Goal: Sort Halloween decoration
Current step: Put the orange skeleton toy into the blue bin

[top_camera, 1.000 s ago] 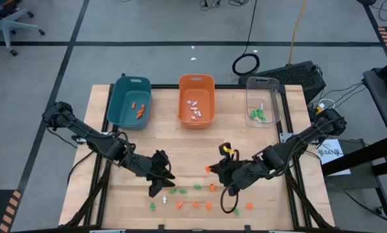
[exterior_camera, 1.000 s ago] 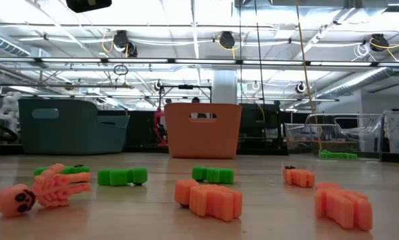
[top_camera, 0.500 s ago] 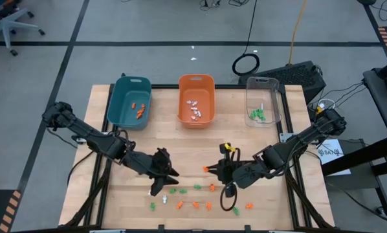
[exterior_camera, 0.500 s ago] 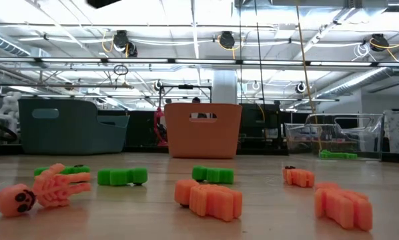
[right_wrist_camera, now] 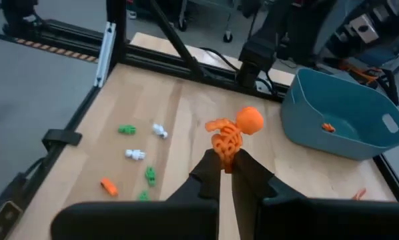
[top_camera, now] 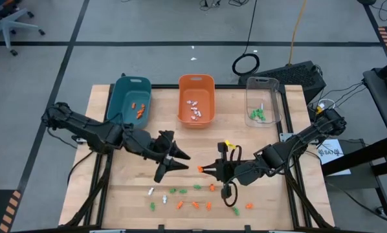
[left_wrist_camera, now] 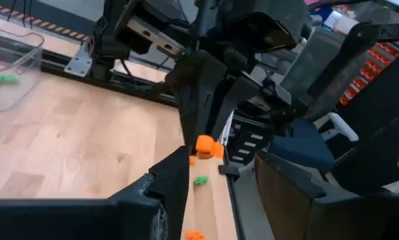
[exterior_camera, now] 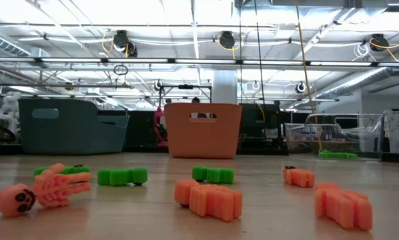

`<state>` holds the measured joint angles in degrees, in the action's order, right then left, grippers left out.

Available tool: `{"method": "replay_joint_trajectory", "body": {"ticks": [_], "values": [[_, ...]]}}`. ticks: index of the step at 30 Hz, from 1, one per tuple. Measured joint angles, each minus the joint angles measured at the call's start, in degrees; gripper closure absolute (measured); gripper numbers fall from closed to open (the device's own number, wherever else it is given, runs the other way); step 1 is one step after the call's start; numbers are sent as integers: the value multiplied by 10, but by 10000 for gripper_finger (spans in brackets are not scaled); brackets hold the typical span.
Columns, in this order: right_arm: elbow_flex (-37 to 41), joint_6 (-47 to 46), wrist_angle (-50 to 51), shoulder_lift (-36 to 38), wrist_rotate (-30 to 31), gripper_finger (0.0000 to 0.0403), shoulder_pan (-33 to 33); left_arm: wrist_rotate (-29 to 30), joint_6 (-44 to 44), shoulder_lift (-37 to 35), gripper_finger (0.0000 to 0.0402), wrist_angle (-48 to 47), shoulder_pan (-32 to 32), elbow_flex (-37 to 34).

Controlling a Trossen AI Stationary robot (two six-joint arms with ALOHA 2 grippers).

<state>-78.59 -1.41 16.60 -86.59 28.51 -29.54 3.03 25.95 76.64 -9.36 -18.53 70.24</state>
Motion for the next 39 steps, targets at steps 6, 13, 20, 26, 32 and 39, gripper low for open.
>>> {"method": "replay_joint_trajectory", "body": {"ticks": [6,13,20,26,32,39], "values": [[0,1,-16,0,0,403,28,-16,-29,0,207,-5,27,3],[0,6,-32,0,-1,403,57,-22,-43,0,202,-7,56,3],[0,6,-37,0,-2,403,74,-34,-69,0,215,-30,79,3],[0,6,-49,0,-2,403,82,-77,-71,1,216,-41,97,3],[0,6,-48,0,-3,403,84,-86,-114,1,217,-36,100,3],[0,6,-48,0,-3,403,90,-91,-133,8,227,-29,102,4]]}}
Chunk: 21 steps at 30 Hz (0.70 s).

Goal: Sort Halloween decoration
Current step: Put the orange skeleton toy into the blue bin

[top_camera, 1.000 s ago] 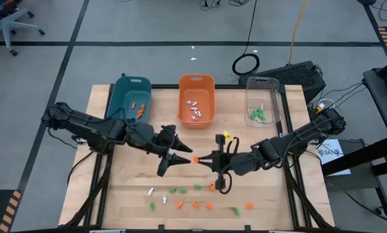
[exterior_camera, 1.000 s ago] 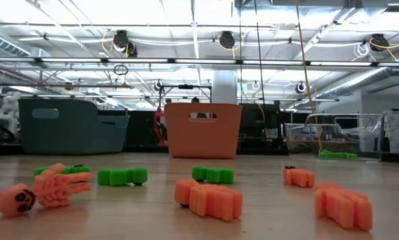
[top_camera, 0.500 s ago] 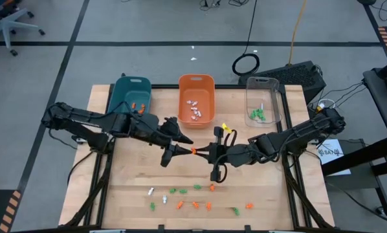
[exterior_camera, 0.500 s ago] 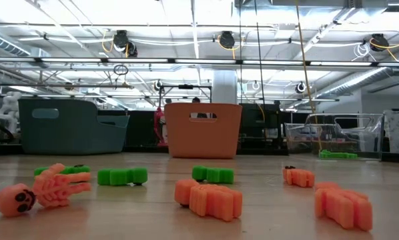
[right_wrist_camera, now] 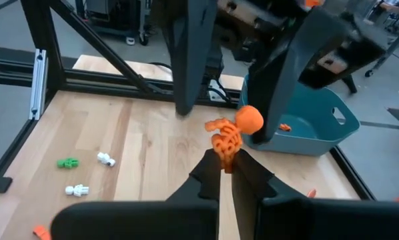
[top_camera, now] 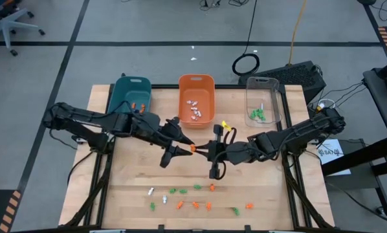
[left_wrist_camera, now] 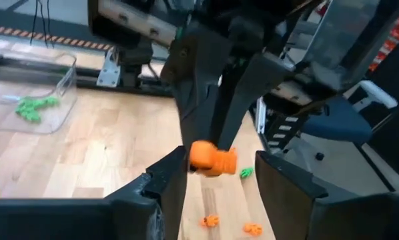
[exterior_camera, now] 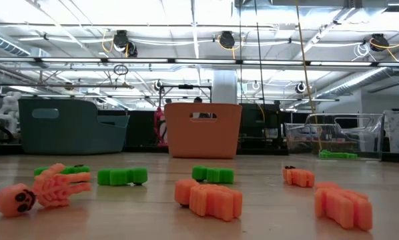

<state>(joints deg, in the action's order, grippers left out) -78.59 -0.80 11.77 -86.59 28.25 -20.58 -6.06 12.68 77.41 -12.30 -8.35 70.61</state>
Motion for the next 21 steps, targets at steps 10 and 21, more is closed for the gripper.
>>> {"method": "replay_joint_trajectory", "body": {"ticks": [10,21], "values": [[0,0,5,0,-2,403,2,2,3,20,325,7,2,0],[0,-43,7,1,2,399,2,22,5,20,364,10,1,0]]}}
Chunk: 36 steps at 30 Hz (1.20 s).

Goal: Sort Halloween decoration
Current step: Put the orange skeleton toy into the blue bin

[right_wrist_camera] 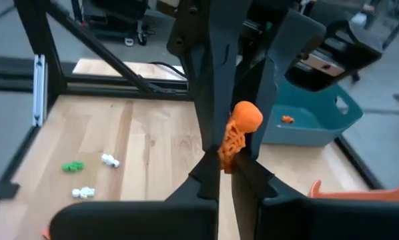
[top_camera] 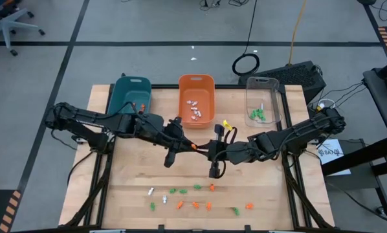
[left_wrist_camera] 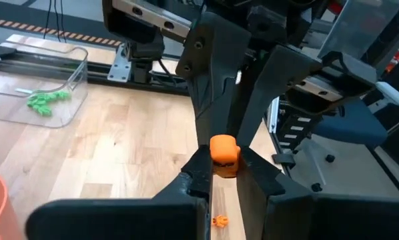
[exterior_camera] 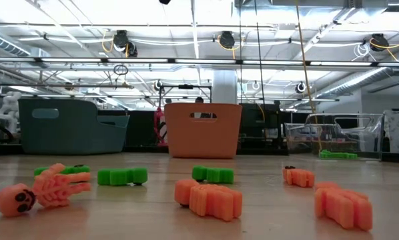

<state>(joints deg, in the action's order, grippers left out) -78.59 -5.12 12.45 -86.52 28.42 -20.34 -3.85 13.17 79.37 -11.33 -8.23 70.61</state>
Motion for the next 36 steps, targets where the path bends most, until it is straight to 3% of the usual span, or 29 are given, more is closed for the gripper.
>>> {"method": "replay_joint_trajectory", "body": {"ticks": [5,15,21,30,36], "values": [[0,-88,2,0,0,372,0,1,0,0,369,2,0,0],[0,-186,9,0,-5,271,0,7,5,0,372,4,1,-1],[0,-281,14,-1,-62,234,1,2,29,0,372,14,0,-1],[0,-367,75,-1,-61,221,1,-1,58,-11,372,26,6,-1],[0,-420,105,-1,-62,226,1,0,105,-45,372,-37,25,-1]]}}
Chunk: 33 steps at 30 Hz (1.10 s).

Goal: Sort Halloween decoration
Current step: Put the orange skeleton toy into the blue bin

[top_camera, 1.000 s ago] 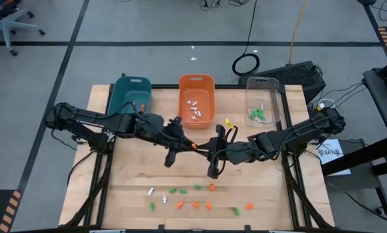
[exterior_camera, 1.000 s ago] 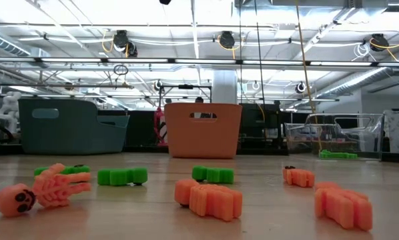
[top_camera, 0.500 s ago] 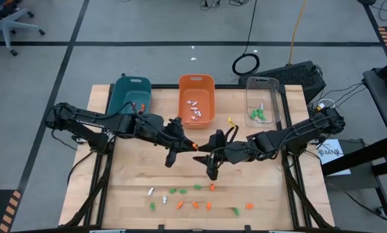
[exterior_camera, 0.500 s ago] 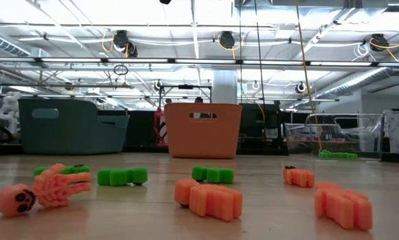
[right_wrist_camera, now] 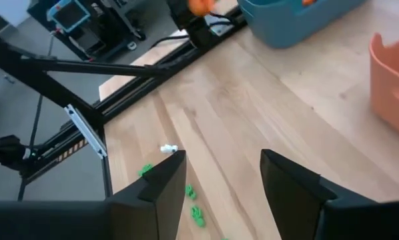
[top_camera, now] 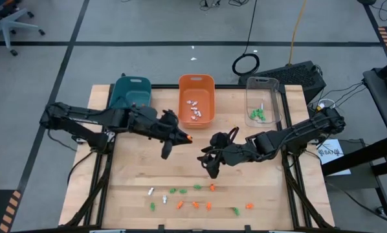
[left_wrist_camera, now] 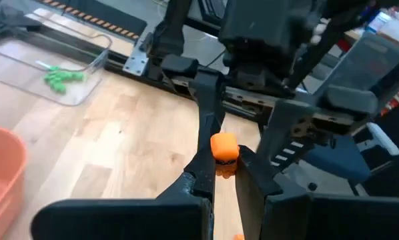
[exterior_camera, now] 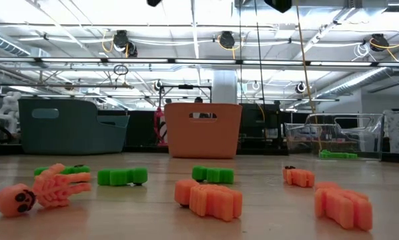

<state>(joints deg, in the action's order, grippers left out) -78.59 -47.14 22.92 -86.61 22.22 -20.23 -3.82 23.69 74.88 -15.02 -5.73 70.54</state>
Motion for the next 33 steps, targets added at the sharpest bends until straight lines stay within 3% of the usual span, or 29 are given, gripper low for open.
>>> {"method": "replay_joint_trajectory", "body": {"ticks": [6,12,16,19,22,29,33], "values": [[0,-52,26,0,-1,226,0,-2,105,-46,372,-70,24,0],[0,-79,45,0,-16,226,1,-86,243,-67,372,-183,46,0],[0,-77,52,0,-18,227,1,-132,256,-68,372,-192,45,0],[0,-74,52,0,-18,227,1,-136,252,-67,372,-194,45,0],[0,-75,52,0,-26,227,1,-134,186,-67,372,-192,46,0],[0,-22,52,0,-30,227,0,-129,-90,-67,372,-190,35,0],[0,-19,52,0,-30,227,0,-73,-172,-67,372,-192,41,0]]}}
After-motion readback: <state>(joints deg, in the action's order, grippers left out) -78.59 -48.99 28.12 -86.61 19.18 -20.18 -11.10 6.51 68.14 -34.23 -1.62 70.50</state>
